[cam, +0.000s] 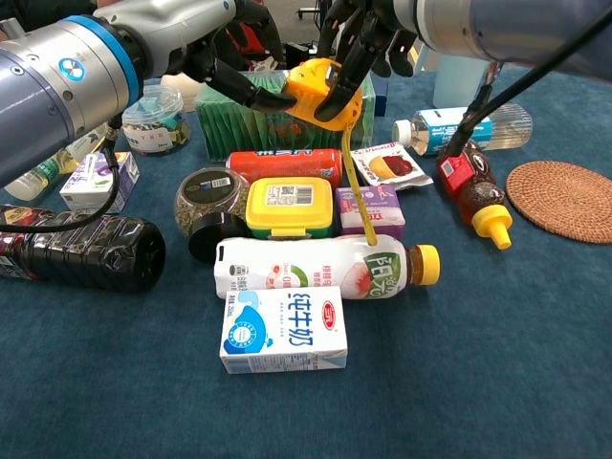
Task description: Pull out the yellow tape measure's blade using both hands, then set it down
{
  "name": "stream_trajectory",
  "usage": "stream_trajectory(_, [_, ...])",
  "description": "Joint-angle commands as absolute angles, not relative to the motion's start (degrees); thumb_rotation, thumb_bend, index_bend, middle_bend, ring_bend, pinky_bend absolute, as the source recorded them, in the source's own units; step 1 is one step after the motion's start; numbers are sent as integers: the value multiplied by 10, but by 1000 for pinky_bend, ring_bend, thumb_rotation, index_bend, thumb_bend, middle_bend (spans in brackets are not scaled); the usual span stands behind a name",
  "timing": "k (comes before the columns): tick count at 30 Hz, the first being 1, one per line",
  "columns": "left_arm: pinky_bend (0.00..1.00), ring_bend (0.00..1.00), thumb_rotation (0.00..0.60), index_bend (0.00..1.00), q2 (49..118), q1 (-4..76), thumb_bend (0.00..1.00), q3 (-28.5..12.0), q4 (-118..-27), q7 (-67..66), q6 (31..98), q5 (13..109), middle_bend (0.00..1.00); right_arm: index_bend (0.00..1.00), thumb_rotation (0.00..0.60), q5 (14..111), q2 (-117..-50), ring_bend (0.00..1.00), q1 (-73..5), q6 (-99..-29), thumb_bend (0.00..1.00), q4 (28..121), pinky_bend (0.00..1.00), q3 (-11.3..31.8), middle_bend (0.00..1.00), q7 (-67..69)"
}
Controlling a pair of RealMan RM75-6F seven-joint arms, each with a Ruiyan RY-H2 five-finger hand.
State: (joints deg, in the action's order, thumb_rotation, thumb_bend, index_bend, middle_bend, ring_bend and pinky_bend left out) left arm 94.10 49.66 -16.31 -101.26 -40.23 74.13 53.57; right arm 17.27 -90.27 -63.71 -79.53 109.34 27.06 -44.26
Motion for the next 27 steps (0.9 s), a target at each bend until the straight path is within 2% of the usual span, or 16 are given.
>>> stream_trajectory(1, [381,190,396,297,940,496,307,-163,-1013,-401,741,537,233,691,600,173,-902,784,-637,-795,321,1093,787,270,641,-443])
stream_trajectory(12, [382,199,419,325,935,491,349,-160,-1016,-393,739,544,233,691,600,172,-900,784,-635,-794,322,1091,788,268,641,-442])
stream_trajectory(14, [381,204,441,341,935,490,360,-159,-1015,-391,739,547,233,691,600,172,-900,784,-634,-794,322,1091,788,268,641,-442])
stream_trajectory(19, [382,213,551,403,936,490,373,-159,-1014,-385,737,554,233,691,600,172,-899,784,-633,-794,322,1090,789,267,640,-442])
stream_trajectory(22, [382,214,590,433,938,490,377,-160,-1012,-380,736,561,233,691,600,172,-899,785,-632,-794,323,1090,790,266,641,-441])
stream_trajectory(27, [382,214,600,482,939,490,385,-158,-1012,-376,732,561,233,691,600,172,-899,784,-631,-793,322,1087,791,266,641,-440])
